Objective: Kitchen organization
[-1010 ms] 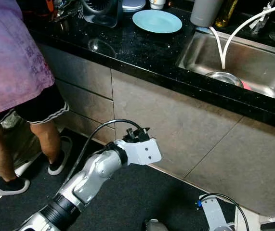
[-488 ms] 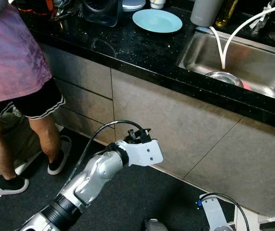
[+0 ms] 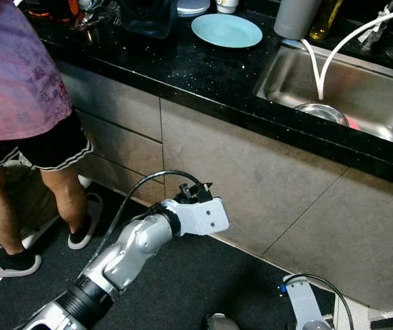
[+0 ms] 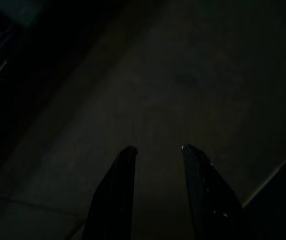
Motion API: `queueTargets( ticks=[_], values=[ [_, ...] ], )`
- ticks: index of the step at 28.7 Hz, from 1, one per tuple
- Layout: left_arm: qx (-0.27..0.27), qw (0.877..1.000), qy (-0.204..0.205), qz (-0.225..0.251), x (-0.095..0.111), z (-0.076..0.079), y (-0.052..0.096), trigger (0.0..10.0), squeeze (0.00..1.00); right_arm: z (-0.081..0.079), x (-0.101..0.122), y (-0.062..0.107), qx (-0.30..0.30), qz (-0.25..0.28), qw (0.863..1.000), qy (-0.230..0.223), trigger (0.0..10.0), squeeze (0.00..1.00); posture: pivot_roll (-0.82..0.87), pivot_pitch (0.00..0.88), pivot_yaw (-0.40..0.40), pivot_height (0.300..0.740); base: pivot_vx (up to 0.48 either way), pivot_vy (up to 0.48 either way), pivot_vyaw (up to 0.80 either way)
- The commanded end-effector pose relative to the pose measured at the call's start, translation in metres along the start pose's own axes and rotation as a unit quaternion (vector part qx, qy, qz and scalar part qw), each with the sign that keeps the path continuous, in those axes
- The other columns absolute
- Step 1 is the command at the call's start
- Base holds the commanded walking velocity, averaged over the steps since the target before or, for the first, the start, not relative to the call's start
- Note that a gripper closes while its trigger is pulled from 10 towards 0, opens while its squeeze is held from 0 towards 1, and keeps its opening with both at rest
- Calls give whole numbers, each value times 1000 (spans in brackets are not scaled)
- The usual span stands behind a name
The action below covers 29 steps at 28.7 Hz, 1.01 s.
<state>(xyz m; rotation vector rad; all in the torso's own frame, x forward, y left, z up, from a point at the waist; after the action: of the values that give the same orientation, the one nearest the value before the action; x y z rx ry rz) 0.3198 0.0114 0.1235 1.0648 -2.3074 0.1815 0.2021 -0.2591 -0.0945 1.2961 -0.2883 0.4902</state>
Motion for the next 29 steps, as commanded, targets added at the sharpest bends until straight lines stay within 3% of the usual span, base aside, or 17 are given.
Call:
queueTargets(
  ticks=[1,7,11,29],
  values=[
    [-4,1000,2,2,-2,3,1,10000,0,-1,-8,0,-3,-11,1000,-13,10000,0,-7,120,-80,740,0,0,0],
    [-5,1000,3,-6,-15,0,6,10000,0,-12,-6,0,8,-12,1000,-20,10000,0,7,87,-51,740,0,0,0],
    [-9,1000,-1,-11,-24,-1,7,10000,0,-21,-2,-1,25,-12,1000,8,10000,0,57,62,-52,740,0,0,0],
    [-14,1000,-7,-26,-49,-1,20,10000,0,-38,0,-1,47,-12,999,16,10000,0,148,0,-29,740,0,0,0]
  ],
)
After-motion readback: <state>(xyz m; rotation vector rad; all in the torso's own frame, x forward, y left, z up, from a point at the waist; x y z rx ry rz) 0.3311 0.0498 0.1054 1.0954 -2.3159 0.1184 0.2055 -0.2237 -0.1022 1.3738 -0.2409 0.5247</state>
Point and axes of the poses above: a point about 5 cm out from each wrist's last joint towards the gripper, its own y axis pointing back from the gripper into the wrist, its own x axis along the axis of the wrist's last joint, z = x × y, the point moved 3 cm from there along -y, pointing out of the wrist towards the gripper, and after that the axes turned 3 degrees about -y, right-handed, at the moved point
